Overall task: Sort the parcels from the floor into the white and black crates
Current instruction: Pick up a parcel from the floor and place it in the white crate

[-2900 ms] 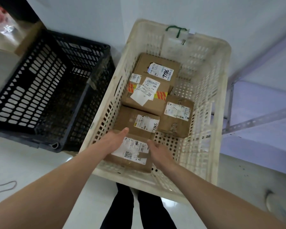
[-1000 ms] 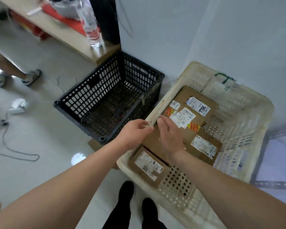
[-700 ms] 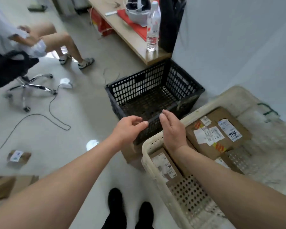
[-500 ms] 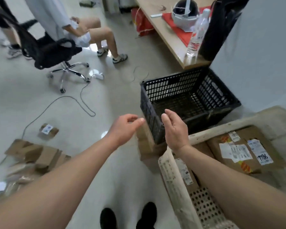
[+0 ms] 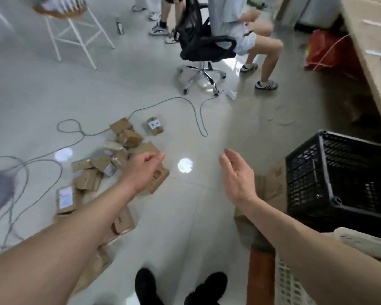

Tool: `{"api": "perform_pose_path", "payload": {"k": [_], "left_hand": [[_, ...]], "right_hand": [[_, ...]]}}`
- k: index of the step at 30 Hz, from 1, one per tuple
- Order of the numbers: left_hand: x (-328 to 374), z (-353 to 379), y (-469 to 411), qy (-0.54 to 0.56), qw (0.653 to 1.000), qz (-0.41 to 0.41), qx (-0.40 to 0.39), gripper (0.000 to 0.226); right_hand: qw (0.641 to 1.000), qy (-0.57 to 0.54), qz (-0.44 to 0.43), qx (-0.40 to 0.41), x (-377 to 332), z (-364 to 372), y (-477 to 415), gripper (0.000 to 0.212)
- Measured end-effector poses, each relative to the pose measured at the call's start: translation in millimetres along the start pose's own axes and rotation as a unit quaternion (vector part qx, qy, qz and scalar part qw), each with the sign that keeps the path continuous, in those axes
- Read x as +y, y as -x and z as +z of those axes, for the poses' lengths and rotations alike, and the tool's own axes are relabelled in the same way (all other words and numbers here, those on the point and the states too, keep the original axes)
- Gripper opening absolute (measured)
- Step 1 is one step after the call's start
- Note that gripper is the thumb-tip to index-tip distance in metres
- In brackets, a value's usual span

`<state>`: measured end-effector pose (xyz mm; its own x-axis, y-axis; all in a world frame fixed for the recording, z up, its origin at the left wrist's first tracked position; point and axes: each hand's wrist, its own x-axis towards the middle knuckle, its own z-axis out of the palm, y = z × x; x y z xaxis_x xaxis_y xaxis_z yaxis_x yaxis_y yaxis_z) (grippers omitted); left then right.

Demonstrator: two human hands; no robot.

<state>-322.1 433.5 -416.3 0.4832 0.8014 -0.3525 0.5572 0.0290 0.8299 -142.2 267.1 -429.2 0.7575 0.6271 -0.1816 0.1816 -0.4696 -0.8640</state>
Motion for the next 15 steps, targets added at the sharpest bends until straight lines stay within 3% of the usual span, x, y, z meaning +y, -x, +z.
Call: {"api": "perform_pose_path", "payload": {"k": [4,10,15], "left_hand": [[-56.2,-85.1,15.0,0.018,0.998,-0.028,0.059,0.021],[-128.3,-195.4,45.6,0.069,0.984,-0.084,0.139,0.044],[-186.7,-265.1,68.0,0.09,0.967,-0.122,0.206,0.025]], "right_hand": [[0.998,-0.006,-0.017,-0.053,-41.8,81.2,13.0,0.045],[0.99,0.029,-0.056,-0.126,-94.1,195.1,38.2,0.046],[0.977,0.043,-0.076,-0.193,-133.6,276.5,62.9,0.055]]}}
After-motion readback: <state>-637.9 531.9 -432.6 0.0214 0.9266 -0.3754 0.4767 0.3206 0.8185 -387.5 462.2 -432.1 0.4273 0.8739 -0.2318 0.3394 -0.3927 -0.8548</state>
